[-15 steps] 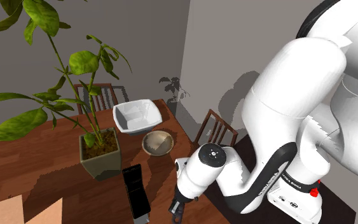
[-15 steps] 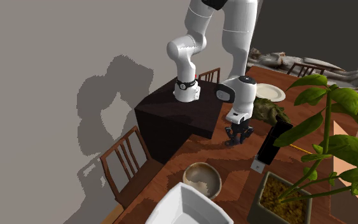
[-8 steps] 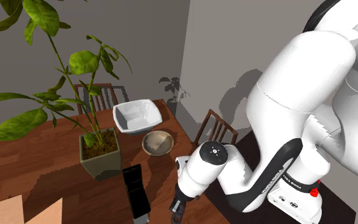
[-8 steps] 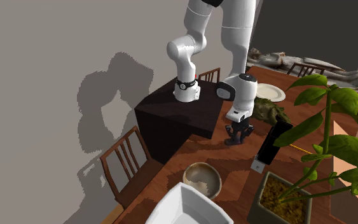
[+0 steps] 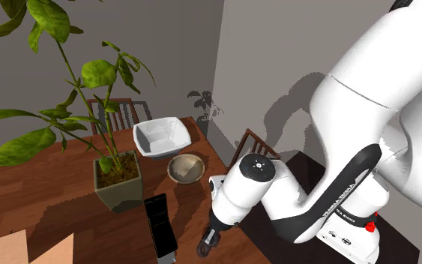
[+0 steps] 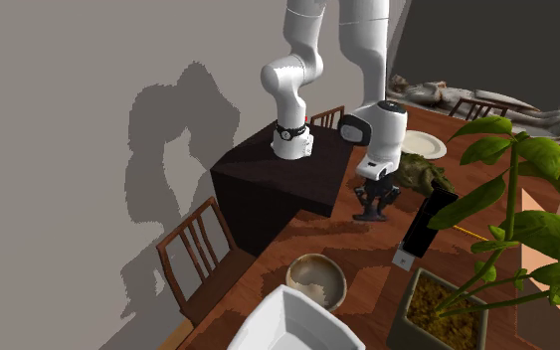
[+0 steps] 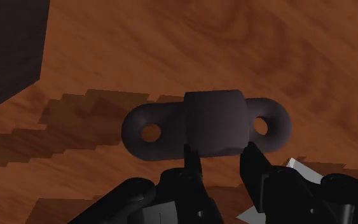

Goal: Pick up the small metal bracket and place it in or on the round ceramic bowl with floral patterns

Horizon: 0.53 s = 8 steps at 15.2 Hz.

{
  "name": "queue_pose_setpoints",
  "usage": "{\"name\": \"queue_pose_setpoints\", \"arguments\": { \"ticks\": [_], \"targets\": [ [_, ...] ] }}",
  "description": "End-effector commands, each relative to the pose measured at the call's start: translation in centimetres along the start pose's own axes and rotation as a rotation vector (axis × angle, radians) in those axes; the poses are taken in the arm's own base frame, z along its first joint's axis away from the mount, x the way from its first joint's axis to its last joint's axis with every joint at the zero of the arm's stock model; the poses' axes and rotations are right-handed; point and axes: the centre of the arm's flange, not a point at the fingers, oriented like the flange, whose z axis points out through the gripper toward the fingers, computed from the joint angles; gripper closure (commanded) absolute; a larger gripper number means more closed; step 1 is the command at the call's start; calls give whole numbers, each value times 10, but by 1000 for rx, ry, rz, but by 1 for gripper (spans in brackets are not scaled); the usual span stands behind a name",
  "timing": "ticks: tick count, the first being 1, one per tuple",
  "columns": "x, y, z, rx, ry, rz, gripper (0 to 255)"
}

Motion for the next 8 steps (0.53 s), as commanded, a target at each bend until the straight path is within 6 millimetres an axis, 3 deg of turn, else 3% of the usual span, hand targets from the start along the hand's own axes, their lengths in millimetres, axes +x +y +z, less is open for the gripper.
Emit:
{"name": "queue_pose_setpoints", "arguments": {
  "ticks": [1, 3, 4, 8],
  "targets": [
    [2, -2, -10, 0, 0, 0, 255],
    [2, -2, -10, 0, 0, 0, 255],
    [2, -2, -10, 0, 0, 0, 0],
    [-22, -94, -6, -255, 111, 96, 0]
  ]
}}
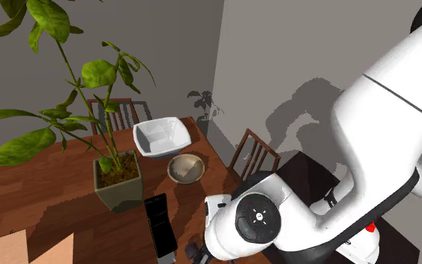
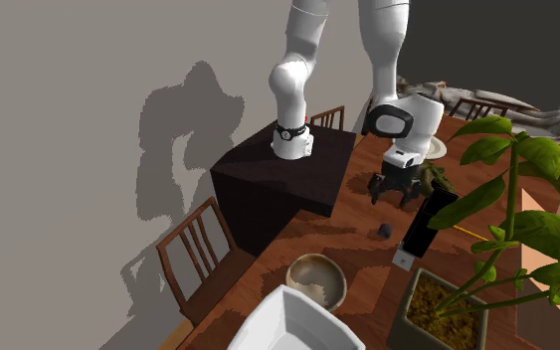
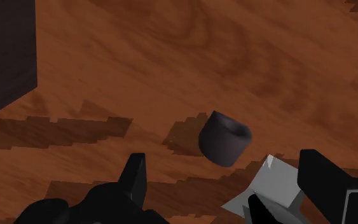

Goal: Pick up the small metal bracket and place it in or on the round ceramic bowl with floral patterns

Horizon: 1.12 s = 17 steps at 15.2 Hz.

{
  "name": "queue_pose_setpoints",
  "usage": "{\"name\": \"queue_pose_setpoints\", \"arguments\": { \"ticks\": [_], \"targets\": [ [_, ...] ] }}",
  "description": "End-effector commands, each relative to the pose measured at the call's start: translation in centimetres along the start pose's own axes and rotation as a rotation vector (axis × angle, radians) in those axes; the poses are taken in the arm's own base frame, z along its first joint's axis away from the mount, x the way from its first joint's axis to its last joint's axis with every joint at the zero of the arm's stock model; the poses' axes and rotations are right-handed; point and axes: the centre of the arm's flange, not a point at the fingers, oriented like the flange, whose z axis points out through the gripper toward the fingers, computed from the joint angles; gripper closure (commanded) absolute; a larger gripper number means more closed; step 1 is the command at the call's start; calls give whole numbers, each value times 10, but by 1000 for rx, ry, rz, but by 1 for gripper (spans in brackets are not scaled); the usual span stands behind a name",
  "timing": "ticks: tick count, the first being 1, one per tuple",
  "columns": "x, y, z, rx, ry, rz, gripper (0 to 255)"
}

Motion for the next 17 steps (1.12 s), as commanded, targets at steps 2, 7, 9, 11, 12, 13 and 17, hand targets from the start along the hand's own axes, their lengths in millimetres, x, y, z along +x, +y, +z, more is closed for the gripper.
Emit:
{"name": "queue_pose_setpoints", "arguments": {
  "ticks": [2, 7, 9, 11, 12, 13, 17],
  "targets": [
    [-13, -53, 1, -160, 80, 78, 0],
    [-11, -49, 26, -160, 80, 78, 0],
    [-10, -46, 40, -160, 80, 78, 0],
    [-10, -46, 40, -159, 80, 78, 0],
    [-10, -46, 40, -160, 80, 78, 0],
    [-10, -46, 40, -160, 80, 78, 0],
    [-10, -46, 40, -160, 80, 78, 0]
  ]
}}
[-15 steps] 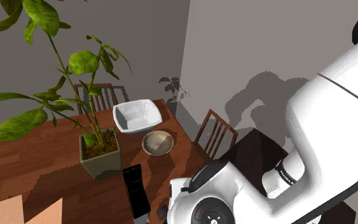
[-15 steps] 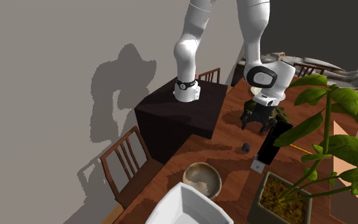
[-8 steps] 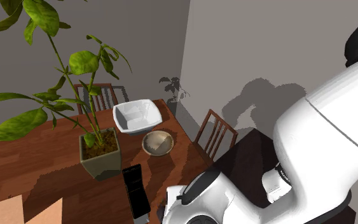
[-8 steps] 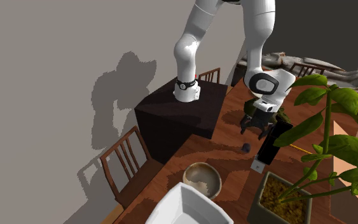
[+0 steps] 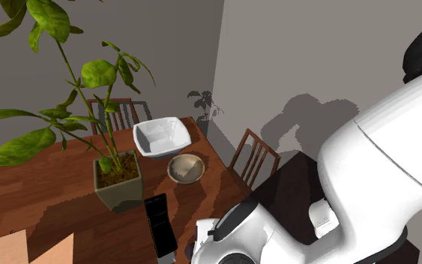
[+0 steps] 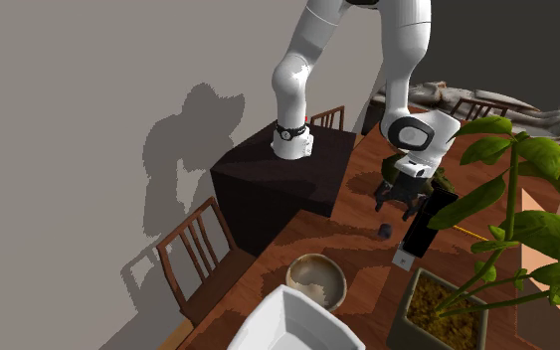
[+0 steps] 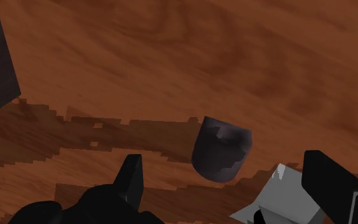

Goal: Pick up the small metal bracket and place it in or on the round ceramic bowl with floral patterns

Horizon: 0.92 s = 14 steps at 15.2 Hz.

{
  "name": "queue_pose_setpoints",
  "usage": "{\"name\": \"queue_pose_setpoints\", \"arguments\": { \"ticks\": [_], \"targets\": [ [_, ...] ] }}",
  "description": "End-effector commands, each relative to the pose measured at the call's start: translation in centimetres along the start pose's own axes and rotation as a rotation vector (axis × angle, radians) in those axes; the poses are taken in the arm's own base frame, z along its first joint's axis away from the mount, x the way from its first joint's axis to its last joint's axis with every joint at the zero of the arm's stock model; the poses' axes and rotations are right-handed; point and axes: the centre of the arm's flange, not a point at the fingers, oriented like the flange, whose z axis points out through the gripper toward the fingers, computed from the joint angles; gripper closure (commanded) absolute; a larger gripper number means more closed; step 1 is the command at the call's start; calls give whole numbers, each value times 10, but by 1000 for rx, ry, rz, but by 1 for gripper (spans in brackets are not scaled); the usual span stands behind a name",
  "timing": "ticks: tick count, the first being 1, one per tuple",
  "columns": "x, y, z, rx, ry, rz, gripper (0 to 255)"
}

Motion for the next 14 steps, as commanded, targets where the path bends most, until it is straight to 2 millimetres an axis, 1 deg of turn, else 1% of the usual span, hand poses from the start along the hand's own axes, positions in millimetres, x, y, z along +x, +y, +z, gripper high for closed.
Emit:
{"name": "queue_pose_setpoints", "arguments": {
  "ticks": [1, 10, 11, 12, 14],
  "targets": [
    [0, 0, 0, 0, 0, 0, 255],
    [0, 0, 0, 0, 0, 0, 255],
    [0, 0, 0, 0, 0, 0, 0],
    [29, 10, 9, 63, -121, 82, 0],
    [80, 36, 39, 188, -364, 245, 0]
  ]
}}
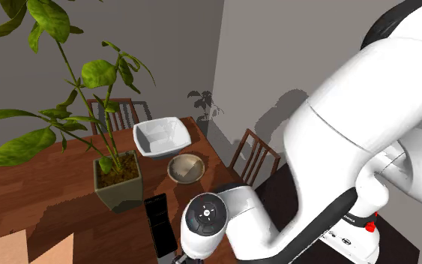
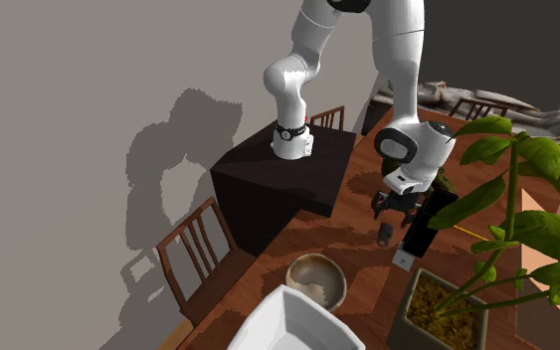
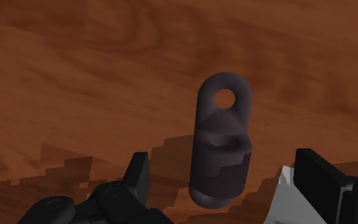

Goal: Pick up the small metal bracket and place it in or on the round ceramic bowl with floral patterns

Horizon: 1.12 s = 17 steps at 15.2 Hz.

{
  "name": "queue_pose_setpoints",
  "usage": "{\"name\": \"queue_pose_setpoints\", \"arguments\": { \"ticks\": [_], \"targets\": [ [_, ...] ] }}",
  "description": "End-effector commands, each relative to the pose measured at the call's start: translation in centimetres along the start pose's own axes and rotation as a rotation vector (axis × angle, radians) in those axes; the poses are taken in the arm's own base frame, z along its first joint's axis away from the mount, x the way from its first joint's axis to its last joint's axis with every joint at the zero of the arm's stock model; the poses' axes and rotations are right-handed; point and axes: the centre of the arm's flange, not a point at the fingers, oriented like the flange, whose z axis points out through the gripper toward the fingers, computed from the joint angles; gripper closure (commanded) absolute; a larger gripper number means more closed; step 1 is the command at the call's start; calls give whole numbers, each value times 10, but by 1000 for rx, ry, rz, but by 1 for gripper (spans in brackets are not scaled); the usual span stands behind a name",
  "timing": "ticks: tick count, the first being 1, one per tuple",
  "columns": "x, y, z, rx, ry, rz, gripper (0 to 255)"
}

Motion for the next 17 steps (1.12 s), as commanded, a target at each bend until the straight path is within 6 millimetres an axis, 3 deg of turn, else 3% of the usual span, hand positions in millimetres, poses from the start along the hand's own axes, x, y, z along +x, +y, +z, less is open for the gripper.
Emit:
{"name": "queue_pose_setpoints", "arguments": {
  "ticks": [1, 8, 16, 17],
  "targets": [
    [37, 14, 6, 81, -123, 103, 0],
    [33, 11, 45, 81, -123, 103, 0],
    [33, 10, 45, 81, -123, 103, 0],
    [33, 10, 45, 81, -123, 103, 255]
  ]
}}
